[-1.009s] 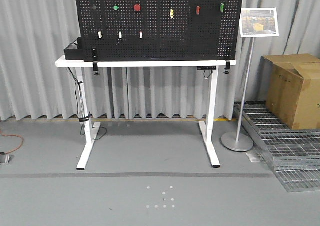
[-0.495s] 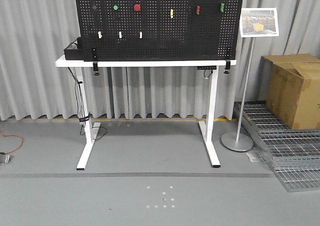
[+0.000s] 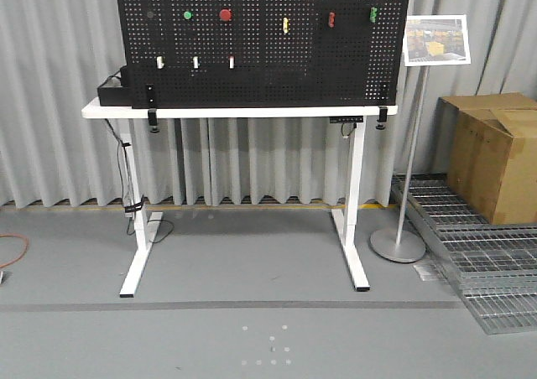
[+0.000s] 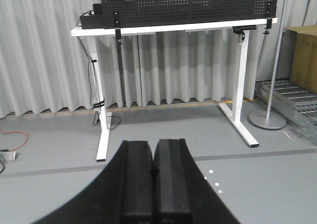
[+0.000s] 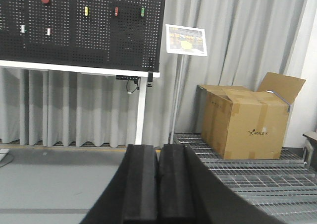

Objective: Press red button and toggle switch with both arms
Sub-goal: 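Drive the base forward up to the black pegboard panel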

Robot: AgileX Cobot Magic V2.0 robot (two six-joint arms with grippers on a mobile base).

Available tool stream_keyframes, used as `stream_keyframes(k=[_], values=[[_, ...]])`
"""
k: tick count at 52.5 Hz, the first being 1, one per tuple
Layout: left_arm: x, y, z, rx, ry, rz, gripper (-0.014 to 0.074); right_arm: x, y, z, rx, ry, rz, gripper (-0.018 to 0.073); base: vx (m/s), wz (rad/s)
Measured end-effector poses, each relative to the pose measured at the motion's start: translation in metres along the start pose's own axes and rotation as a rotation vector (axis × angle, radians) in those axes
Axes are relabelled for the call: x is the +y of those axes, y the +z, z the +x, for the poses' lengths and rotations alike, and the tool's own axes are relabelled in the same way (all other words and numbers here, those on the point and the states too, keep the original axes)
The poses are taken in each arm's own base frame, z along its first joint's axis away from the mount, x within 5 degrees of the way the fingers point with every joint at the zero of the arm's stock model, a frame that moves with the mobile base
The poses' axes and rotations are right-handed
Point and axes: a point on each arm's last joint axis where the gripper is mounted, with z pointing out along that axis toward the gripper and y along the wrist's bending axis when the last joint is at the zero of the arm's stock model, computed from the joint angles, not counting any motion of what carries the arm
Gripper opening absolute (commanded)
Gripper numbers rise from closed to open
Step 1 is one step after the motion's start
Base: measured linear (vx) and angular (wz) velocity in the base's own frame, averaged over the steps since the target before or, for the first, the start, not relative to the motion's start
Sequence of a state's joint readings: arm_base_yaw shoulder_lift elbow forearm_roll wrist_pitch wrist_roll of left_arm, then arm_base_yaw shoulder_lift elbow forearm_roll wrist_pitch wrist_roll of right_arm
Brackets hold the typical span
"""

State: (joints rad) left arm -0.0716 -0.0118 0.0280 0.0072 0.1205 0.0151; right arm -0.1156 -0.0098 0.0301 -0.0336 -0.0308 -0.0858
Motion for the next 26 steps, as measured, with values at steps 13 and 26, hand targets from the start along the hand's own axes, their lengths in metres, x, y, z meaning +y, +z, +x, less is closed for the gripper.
stream_keyframes(k=[13,26], values=[[0.0000,0.0000,0.0000,0.000,0.000,0.000,0.0001,0.0000,0.0000,0.0000,0.000,0.000,0.000,0.0000,0.33,-0.08],[0.0000,0.0000,0.0000,0.000,0.000,0.000,0.0001,0.0000,0.0000,0.0000,0.000,0.000,0.000,0.0000,0.40,0.05]])
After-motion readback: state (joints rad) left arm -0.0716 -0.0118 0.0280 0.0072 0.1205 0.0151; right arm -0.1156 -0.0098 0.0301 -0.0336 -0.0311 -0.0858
